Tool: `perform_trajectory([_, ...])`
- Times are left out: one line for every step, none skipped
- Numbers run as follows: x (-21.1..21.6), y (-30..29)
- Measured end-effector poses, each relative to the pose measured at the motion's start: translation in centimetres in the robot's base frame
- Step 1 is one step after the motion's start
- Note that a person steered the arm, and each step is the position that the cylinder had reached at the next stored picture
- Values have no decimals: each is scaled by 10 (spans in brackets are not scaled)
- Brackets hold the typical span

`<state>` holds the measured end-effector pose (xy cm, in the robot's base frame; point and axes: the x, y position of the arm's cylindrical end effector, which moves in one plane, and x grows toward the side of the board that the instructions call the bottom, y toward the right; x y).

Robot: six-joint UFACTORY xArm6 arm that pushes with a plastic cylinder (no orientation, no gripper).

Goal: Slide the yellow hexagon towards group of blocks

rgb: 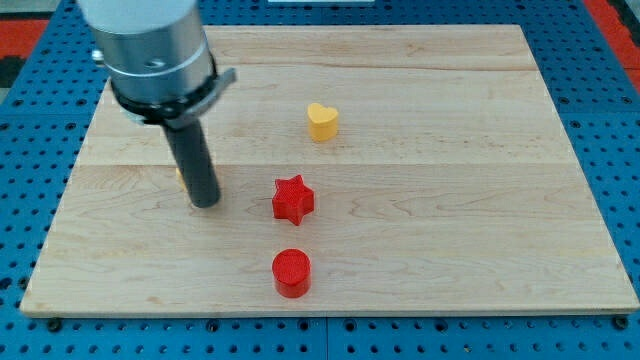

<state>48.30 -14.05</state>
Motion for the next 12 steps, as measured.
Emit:
perform_trajectory([-30,-19])
perform_trajectory([-24,-19])
perform_trajectory([-39,-21])
perform_trajectory([-50,-19])
perform_trajectory([-56,-14])
perform_trajectory([-56,-10])
perform_trajectory([-56,-10])
perform_trajectory([-56,-11])
perform_trajectory([-56,-11])
perform_trajectory([-63,-10])
perform_trajectory([-90,-13])
perform_trajectory([-86,-2])
